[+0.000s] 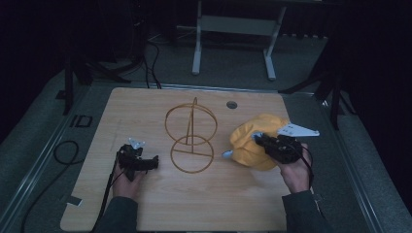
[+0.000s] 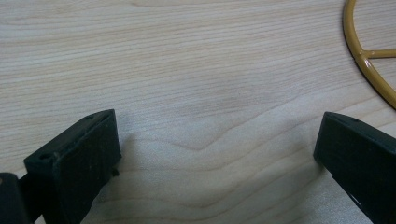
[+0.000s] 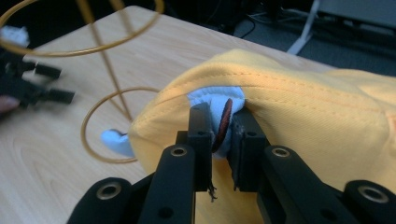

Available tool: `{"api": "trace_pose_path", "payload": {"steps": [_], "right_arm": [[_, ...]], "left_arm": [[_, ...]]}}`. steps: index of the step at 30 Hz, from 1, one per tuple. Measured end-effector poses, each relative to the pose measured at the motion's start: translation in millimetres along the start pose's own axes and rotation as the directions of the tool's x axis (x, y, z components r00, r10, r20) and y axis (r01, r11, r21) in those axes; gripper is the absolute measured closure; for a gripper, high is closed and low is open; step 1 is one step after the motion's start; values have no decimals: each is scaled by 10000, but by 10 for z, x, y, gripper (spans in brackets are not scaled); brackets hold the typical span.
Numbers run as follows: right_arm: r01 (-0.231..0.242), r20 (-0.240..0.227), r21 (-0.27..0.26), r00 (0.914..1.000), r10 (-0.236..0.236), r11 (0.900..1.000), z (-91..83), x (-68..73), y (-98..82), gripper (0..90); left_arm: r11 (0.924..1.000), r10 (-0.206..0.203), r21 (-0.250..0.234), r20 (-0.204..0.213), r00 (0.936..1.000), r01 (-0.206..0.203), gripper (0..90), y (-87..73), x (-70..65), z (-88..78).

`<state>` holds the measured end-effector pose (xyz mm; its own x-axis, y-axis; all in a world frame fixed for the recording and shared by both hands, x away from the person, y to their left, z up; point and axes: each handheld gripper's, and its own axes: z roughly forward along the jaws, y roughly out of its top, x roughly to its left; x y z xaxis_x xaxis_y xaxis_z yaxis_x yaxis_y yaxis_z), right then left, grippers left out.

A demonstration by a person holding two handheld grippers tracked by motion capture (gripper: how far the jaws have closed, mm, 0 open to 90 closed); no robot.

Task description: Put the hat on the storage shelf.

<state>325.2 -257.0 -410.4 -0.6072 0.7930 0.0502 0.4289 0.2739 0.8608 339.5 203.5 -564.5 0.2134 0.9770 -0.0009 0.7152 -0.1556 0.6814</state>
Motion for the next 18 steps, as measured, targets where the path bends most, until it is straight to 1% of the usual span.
{"api": "trace_pose_path", "payload": {"steps": [1,2,3,4,5,6,8,9,10,11,12,13,16,17,18], "right_arm": [[-448,170,-54,9988,449,9990,-5,-104,-41,791],[-448,170,-54,9988,449,9990,-5,-104,-41,791],[-799,578,51,9952,795,9968,-21,-213,-89,776],[-799,578,51,9952,795,9968,-21,-213,-89,776],[-1047,1014,217,9896,1020,9943,-45,-303,-138,738],[-1047,1014,217,9896,1020,9943,-45,-303,-138,738],[-1230,1400,325,9832,1174,9919,-73,-376,-195,693],[-1214,1689,382,9791,1133,9919,-92,-407,-235,653],[-1214,1689,382,9791,1133,9919,-92,-407,-235,653],[-1103,1985,463,9751,991,9928,-105,-426,-275,626],[-1103,1985,463,9751,991,9928,-105,-426,-275,626],[-1053,2081,477,9737,932,9933,-123,-442,-310,610],[-1037,2100,463,9734,918,9935,-141,-447,-337,598],[-938,2152,425,9731,825,9947,-159,-439,-346,589],[-938,2152,425,9731,825,9947,-159,-439,-346,589]], "left_arm": [[10000,-3,6,3,10000,3,4,0,0,0],[10000,-3,6,3,10000,3,4,0,0,0],[10000,0,6,2,10000,0,4,0,0,0],[10000,0,6,2,10000,0,4,0,0,0],[10000,8,20,0,10000,-8,4,1,0,-1],[10000,8,20,0,10000,-8,4,1,0,-1],[10000,-24,-16,2,10000,24,4,0,-2,1],[10000,1,3,2,10000,-1,4,0,0,0],[10000,1,3,2,10000,-1,4,0,0,0],[10000,2,3,1,10000,-2,4,0,0,0],[10000,2,3,1,10000,-2,4,0,0,0],[10000,2,2,2,10000,-2,4,0,0,0],[10000,-1,4,7,10000,1,4,0,0,0],[10000,0,-7,4,10000,0,4,0,0,0],[10000,0,-7,4,10000,0,4,0,0,0]]}}
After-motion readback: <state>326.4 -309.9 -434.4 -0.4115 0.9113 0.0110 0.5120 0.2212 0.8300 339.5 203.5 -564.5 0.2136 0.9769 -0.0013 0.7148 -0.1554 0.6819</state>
